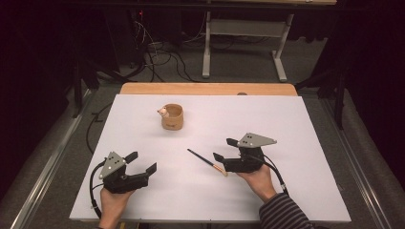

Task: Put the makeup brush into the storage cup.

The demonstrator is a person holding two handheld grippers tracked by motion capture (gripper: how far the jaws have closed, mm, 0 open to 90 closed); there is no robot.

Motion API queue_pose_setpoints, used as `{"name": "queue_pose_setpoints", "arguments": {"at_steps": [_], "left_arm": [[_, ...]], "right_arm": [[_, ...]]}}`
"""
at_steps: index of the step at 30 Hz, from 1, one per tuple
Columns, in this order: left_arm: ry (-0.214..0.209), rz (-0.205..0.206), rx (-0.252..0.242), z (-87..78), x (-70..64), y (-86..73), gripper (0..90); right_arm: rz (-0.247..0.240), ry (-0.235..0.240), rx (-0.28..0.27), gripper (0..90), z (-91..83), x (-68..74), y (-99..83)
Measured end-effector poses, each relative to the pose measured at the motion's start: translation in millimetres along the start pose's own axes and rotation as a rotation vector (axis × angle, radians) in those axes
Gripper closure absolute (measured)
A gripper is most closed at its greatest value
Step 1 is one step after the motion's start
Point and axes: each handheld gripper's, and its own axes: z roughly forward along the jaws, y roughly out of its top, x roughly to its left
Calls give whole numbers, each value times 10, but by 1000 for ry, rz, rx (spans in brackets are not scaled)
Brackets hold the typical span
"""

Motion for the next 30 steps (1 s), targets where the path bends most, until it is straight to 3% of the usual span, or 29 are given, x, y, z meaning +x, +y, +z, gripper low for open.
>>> {"name": "queue_pose_setpoints", "arguments": {"at_steps": [15,30], "left_arm": [[4,5,1,-4,-2,2,166],[9,3,-3,-6,-4,3,166]], "right_arm": [[8,-17,53,310,49,-6,102],[-11,19,189,387,131,-31,176]]}}
